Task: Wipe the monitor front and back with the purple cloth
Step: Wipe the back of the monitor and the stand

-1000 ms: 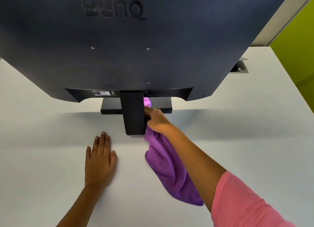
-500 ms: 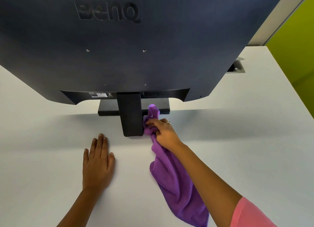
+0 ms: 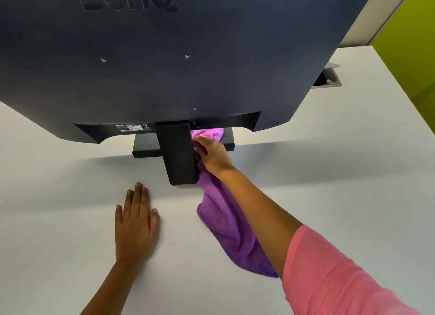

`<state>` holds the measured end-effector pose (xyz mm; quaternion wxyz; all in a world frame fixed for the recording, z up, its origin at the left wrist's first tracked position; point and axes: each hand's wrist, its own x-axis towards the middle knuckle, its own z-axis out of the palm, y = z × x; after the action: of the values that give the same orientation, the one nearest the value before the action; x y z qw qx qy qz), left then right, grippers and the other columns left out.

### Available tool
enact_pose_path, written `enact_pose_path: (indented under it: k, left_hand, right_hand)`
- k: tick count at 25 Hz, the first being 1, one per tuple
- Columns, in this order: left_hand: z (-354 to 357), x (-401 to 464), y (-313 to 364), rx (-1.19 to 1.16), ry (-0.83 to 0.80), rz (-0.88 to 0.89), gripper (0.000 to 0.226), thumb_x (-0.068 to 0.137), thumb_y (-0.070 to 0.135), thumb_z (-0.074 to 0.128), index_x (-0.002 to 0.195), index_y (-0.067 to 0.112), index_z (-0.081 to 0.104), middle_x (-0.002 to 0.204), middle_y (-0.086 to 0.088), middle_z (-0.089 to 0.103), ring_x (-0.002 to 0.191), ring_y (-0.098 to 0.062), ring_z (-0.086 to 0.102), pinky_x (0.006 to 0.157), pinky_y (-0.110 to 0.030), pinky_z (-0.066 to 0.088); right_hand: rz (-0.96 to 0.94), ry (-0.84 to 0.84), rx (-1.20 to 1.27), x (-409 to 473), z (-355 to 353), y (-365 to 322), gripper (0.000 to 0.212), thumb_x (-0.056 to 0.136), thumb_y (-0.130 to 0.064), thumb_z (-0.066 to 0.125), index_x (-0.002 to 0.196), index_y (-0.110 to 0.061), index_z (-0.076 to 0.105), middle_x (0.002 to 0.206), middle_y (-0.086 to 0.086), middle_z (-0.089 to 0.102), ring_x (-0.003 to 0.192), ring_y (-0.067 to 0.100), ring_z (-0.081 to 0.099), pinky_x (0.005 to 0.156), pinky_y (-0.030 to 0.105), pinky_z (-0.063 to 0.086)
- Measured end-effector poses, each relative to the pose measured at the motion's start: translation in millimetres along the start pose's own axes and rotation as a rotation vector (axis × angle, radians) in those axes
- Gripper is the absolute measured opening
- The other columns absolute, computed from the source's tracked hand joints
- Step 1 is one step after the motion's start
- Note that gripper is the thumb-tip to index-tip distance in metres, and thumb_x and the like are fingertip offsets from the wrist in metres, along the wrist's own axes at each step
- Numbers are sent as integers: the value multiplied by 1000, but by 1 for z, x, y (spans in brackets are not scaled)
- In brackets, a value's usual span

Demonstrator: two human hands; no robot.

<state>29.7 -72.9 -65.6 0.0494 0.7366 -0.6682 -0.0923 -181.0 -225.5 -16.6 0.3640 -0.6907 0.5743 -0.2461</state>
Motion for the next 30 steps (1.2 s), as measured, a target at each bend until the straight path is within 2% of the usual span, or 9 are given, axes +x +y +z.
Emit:
enact_pose_path:
  k: [4,7,10,14,18,21,24,28,30]
  left_hand:
    - [2,1,0,5,4,4,66,93,43,11,151,11,15,159,-3,10,146,-23,9,117,-45,10]
    - [2,0,-1,5,9,3,67,93,43,11,151,11,16,159,-3,11,146,-23,9,118,-46,10]
    - [2,1,-1,-2,9,5,67,93,44,10,151,12,15,159,-3,10,146,-22,7,118,-45,8]
    - [0,0,0,-12,8,6,67,92,43,10,151,11,15,159,-3,10,147,-22,8,118,-45,8]
    - [0,-1,0,-22,11,8,67,92,43,11,151,11,14,159,-2,9,147,-22,8,118,-45,8]
    - [1,-2,0,-28,8,12,66,93,44,10,151,13,9,159,-1,6,147,-20,5,119,-44,7]
    - [0,-1,1,-40,12,9,66,93,44,10,151,13,9,159,-1,7,147,-21,5,119,-45,7]
    - [1,-1,0,-40,9,8,67,92,46,9,151,13,8,159,-1,5,147,-19,3,119,-44,6]
    - [1,-2,0,-34,10,3,67,92,47,8,151,14,8,159,-1,5,147,-19,3,119,-43,5]
  right_hand:
    - [-1,-207,31,15,-6,2,24,96,-3,44,119,2,41,115,21,60,105,34,58,97,46,46]
    - [-13,-400,38,10,-7,1,37,92,11,37,127,-1,39,116,23,55,107,33,55,97,44,47]
    - [28,-452,52,-1,-6,7,38,91,11,37,126,-4,42,125,18,53,114,30,53,100,39,46]
    - [2,-406,24,-8,-13,12,35,93,9,38,125,-3,45,128,14,56,118,25,54,104,33,43]
    - [44,-264,-18,-34,-22,31,29,96,0,39,120,-9,53,117,12,62,107,27,60,94,28,47]
    - [-159,-27,-217,-73,-16,49,31,95,-7,47,124,-11,57,121,13,63,110,30,59,96,32,44]
    - [-263,-107,-345,-92,-5,57,40,96,-12,47,136,-9,48,141,11,49,133,27,42,112,35,29]
    - [-251,-99,-343,-74,-3,51,43,95,-6,46,137,-8,45,143,10,46,132,30,43,109,40,34]
    - [-155,-76,-262,-53,-3,42,44,98,-10,41,142,-13,38,150,4,37,138,24,34,113,35,27]
